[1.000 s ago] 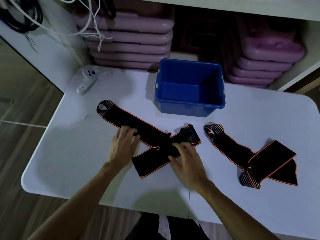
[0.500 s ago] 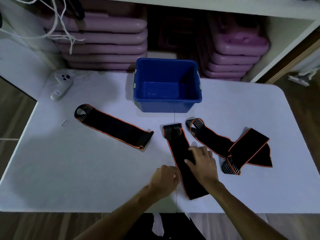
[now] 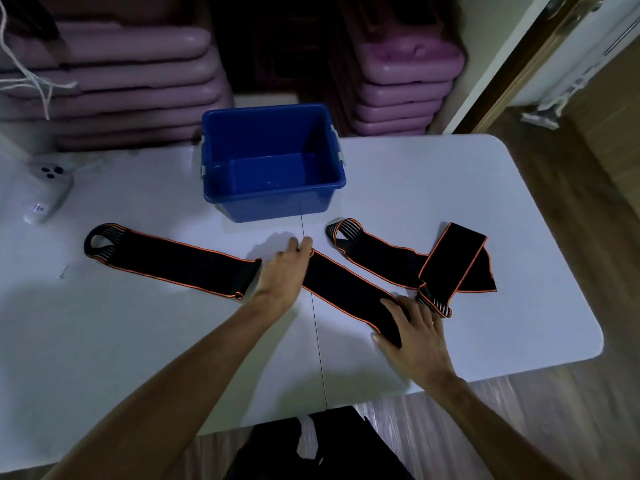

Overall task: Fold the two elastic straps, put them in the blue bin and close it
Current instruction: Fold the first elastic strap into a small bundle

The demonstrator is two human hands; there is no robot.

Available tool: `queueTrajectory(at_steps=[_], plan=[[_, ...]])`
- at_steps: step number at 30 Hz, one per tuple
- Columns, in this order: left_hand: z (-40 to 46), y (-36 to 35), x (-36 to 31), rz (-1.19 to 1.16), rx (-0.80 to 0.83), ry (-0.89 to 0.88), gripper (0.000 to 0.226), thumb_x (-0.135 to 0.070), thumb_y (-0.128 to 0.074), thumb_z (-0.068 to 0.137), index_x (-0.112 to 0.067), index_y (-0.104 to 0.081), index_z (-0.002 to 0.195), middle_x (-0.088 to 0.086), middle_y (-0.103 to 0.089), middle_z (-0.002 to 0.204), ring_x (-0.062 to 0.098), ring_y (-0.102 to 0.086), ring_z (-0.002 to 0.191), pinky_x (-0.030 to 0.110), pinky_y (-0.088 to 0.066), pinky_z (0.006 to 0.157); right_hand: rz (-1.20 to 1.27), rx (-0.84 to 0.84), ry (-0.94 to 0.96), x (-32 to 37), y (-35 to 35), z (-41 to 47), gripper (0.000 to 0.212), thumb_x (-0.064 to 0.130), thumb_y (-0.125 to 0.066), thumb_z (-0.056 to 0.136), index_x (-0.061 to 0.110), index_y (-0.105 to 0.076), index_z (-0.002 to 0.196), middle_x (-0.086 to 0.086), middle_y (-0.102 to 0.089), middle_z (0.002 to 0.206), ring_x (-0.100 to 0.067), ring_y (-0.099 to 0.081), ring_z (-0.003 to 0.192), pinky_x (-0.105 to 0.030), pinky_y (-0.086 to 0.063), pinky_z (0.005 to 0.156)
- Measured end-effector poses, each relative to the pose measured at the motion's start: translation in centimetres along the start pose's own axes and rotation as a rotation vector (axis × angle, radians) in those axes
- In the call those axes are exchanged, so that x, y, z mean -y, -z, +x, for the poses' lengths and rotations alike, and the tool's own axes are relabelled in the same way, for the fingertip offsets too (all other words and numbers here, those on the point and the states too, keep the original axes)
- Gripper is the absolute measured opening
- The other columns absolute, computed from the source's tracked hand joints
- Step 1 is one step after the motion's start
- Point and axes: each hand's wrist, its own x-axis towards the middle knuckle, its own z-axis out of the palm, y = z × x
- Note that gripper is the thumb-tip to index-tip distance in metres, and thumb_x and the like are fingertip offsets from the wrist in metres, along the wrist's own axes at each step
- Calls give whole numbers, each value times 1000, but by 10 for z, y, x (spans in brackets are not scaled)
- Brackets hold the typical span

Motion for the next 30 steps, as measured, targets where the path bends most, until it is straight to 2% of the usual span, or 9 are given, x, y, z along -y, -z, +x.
queueTrajectory(at_steps=[3,6,11,13,15,18,22,26,30], plan=[[3,12,18,-61,-48,5,50,7,-50,82,-13,-37,126,17,-41,119,35,-56,86,40,-48,58,-8,18,11,-10,4,-6,65,61,-55,77,26,-53,131,-1,-53,134,-27,-51,118,-49,-38,100],[5,12,24,-15,-66,-77,24,-14,-45,94,-7,-47,117,17,-41,115,34,-49,96,42,-48,67,62,56,54,-17,6,-6,65,57,-57,78,24,-50,133,-4,-48,138,-29,-48,121,-49,-44,97],[2,-5,25,104,-100,-149,73,-64,-42,86,-12,-34,137,18,-39,138,36,-47,113,45,-49,87,112,83,146,-29,8,-4,70,47,-74,75,22,-49,136,-7,-42,142,-29,-43,126,-46,-52,91],[2,-5,23,128,-75,-145,71,-52,-56,85,-13,-30,138,17,-34,142,35,-45,117,43,-47,92,60,79,160,-36,8,-5,68,47,-74,75,21,-53,133,-8,-47,138,-31,-47,123,-49,-53,92],[2,1,22,146,-48,-83,67,-18,-66,82,-13,-29,137,18,-30,143,35,-45,116,41,-48,91,31,85,147,-42,8,-5,65,48,-74,75,23,-55,132,-9,-48,136,-31,-48,121,-51,-54,89],[2,12,27,90,-96,-10,63,9,-59,75,-12,-37,130,20,-32,139,35,-50,107,42,-52,81,22,94,134,-48,5,-6,62,49,-72,76,25,-55,131,-8,-47,138,-31,-46,123,-49,-56,87],[3,9,33,32,-169,-88,24,-14,-51,90,-7,-54,113,19,-46,127,34,-54,102,42,-49,83,38,105,131,-47,4,-4,61,51,-67,78,25,-54,131,-5,-46,138,-29,-44,123,-48,-57,85],[-1,-2,35,161,-76,-93,60,-59,-56,82,-10,-51,117,14,-53,118,31,-54,101,41,-46,83,92,92,116,-41,4,-2,61,49,-70,77,25,-53,131,-2,-47,137,-28,-41,125,-47,-58,82],[2,2,37,117,-70,30,59,-6,-65,81,-8,-35,132,19,-46,131,34,-51,108,41,-49,87,97,90,112,-40,6,0,62,49,-71,77,25,-53,131,-2,-47,136,-28,-42,126,-46,-58,81]])
